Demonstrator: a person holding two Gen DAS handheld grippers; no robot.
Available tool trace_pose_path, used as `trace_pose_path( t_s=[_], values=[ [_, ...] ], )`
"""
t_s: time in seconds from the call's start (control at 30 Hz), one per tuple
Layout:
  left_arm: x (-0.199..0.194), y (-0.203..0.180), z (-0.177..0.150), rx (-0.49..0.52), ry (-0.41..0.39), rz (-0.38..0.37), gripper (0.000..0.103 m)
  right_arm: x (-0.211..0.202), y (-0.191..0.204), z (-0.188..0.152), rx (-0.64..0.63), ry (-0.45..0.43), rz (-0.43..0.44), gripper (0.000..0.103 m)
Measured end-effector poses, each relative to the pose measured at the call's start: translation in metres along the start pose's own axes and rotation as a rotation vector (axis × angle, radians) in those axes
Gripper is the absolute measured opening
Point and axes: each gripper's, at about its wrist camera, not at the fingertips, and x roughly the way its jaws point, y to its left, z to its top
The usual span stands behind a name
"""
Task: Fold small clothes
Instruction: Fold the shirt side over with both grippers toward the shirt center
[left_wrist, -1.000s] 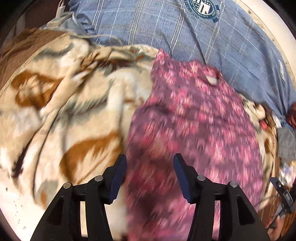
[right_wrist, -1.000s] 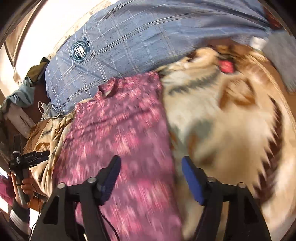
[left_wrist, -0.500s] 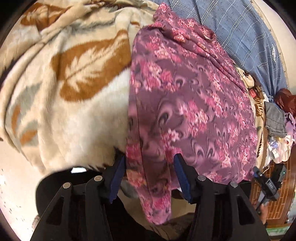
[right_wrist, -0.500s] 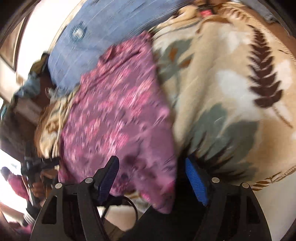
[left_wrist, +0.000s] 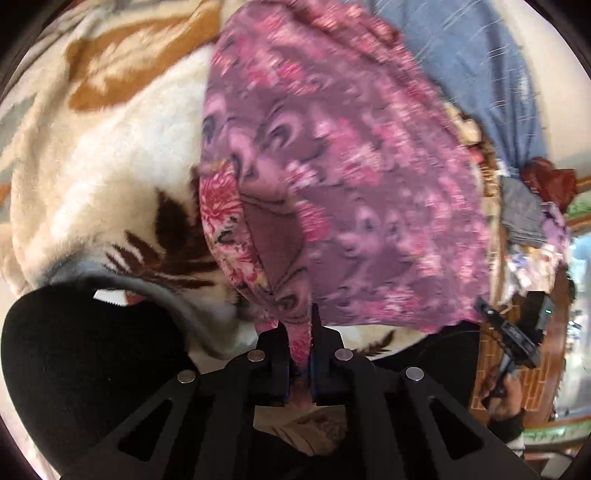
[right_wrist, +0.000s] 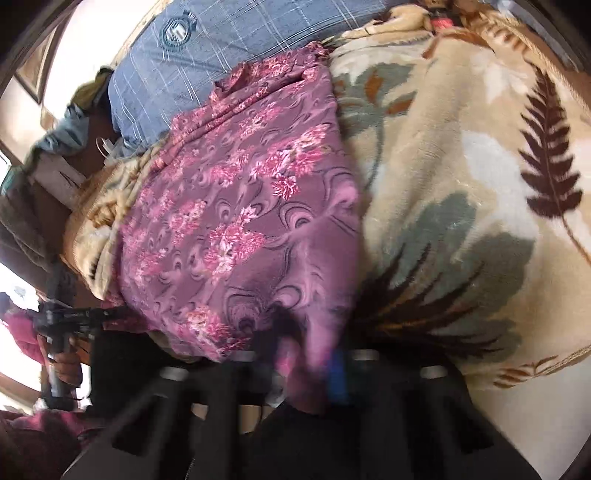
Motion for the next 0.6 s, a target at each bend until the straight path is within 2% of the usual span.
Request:
trace_pose_path(
  t_s=[0.23, 0.33, 0.6],
  values=[
    [-0.058, -0.016, 0.004, 0.071, -0.167, -0.185, 0.005, -0.034, 0.008, 0.008, 0.093, -0.116, 0.249, 0.007],
    [-0.07, -0.018, 0.014, 0.068, -0.216, -0.211, 0.005, -0.036, 0.015, 0.021, 0.117, -0.149, 0.335, 0.007],
    [-0.074, -0.025, 0.054, 0.028, -0.273, -0.219, 0.005, -0.016, 0.039, 0.068, 0.149, -0.197, 0.45, 0.007]
  ],
)
